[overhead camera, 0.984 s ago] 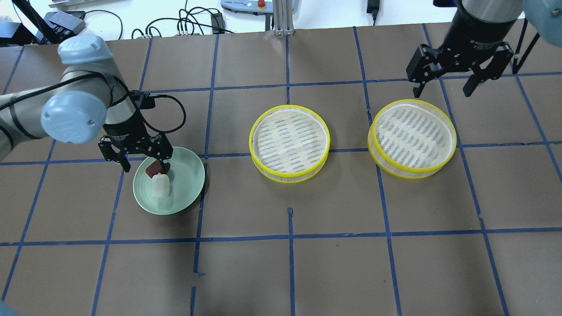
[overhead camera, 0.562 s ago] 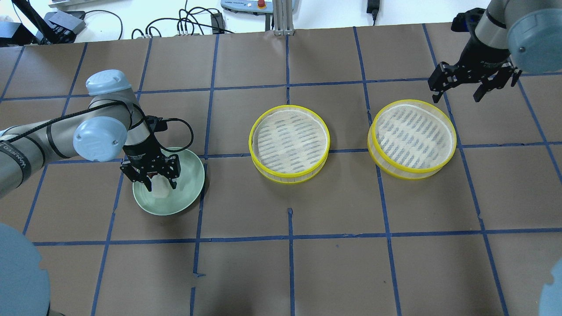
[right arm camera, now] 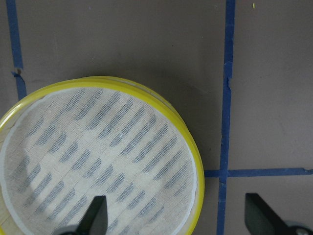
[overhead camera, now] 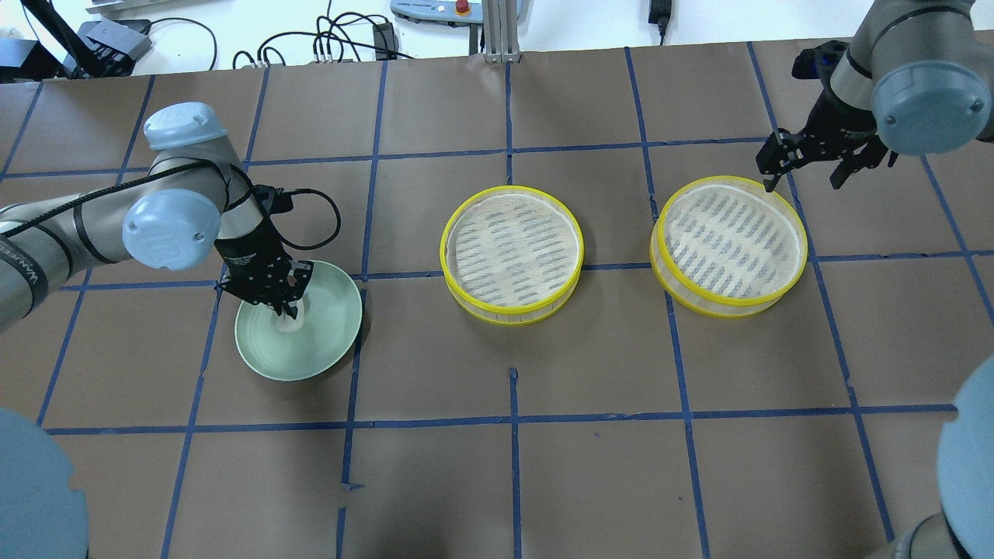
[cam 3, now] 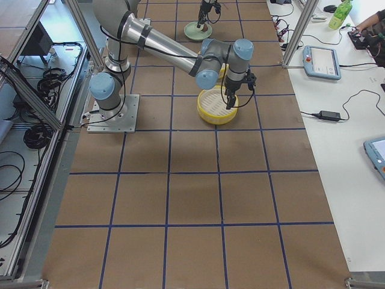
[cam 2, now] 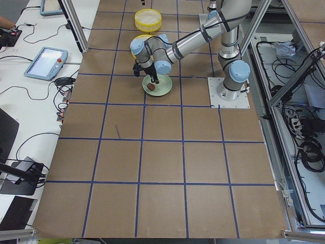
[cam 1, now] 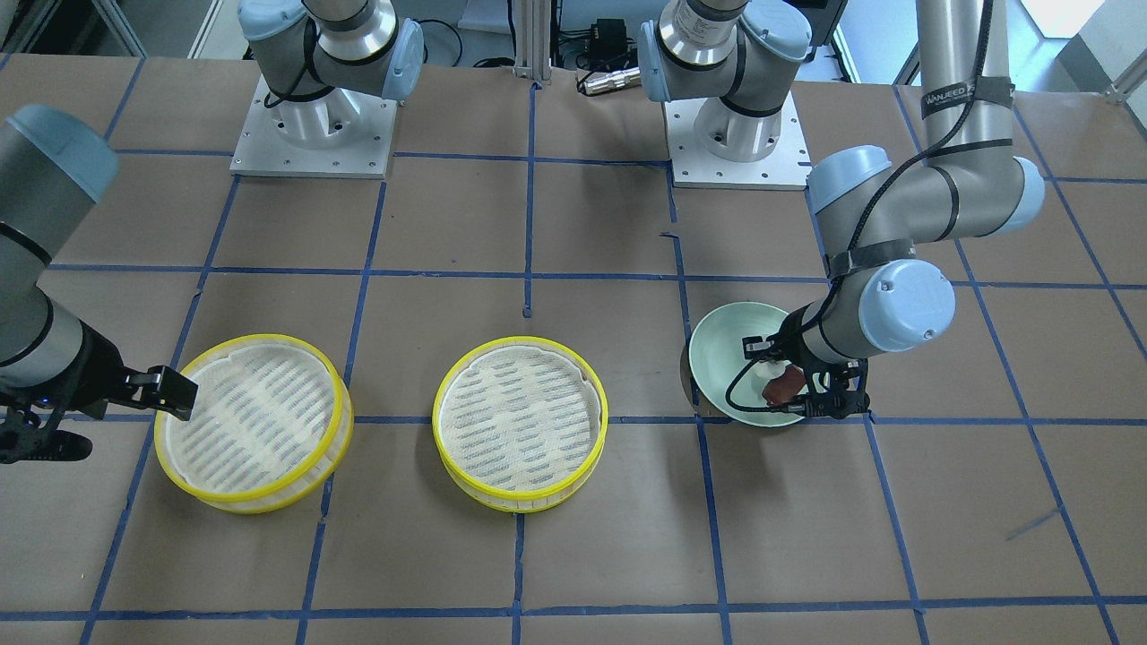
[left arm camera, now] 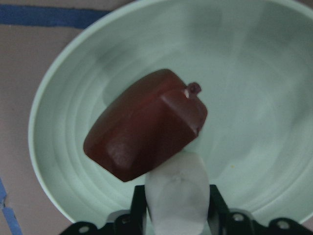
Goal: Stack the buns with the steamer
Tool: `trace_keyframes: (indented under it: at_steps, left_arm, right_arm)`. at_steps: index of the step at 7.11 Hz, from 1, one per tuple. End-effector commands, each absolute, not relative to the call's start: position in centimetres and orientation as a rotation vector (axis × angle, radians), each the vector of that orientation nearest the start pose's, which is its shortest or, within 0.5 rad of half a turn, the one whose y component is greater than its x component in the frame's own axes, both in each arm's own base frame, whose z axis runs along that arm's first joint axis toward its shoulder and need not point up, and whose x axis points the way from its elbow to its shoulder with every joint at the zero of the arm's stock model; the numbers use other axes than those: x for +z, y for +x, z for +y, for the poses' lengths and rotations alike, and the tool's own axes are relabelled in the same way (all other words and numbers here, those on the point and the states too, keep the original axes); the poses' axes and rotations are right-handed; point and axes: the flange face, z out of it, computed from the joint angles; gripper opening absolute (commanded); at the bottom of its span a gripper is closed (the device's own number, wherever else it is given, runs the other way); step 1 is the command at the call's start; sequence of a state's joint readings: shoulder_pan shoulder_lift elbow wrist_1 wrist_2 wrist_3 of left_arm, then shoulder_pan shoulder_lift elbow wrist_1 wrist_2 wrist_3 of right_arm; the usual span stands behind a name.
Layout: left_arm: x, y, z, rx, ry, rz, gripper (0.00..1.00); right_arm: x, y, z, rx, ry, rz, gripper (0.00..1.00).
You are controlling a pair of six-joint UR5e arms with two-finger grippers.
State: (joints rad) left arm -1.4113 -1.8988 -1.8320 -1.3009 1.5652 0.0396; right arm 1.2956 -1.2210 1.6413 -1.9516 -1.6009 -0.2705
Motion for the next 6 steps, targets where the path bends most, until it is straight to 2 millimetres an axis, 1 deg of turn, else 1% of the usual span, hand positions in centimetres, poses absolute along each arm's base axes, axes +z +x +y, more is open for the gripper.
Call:
trace_keyframes:
  at_steps: [1, 2, 3, 4, 5, 6]
  left_arm:
    - [26.1, -10.7, -55.8, 0.482, -0.475, 3.219, 0.16]
    - [27.2, -15.8, -55.6, 0.477, -0.58, 3.257, 0.17]
    - [28.6, -20.5, -55.9, 0.503, -0.84, 3.282, 0.2]
    - [28.4, -23.9, -56.1, 0.502, -0.985, 3.304, 0.24]
    - [26.7, -26.8, -56.4, 0.606, -1.067, 3.343, 0.28]
    - [26.4, -27.7, -56.7, 0.599, -1.166, 3.34, 0.92]
  right_arm:
    - [27.6, -3.9, -61.0, 0.102, -0.028, 3.154, 0.99]
    - [25.3, -3.7, -59.7, 0.144, -0.048, 3.144, 0.99]
    - [24.2, -5.3, -59.0, 0.076, -0.078, 3.164, 0.99]
    - [23.2, -7.1, -58.3, 0.072, -0.028, 3.158, 0.99]
    - [22.5, -7.3, -57.8, 0.061, -0.018, 3.164, 0.99]
    - [22.0, -7.2, -57.6, 0.037, -0.015, 3.164, 0.96]
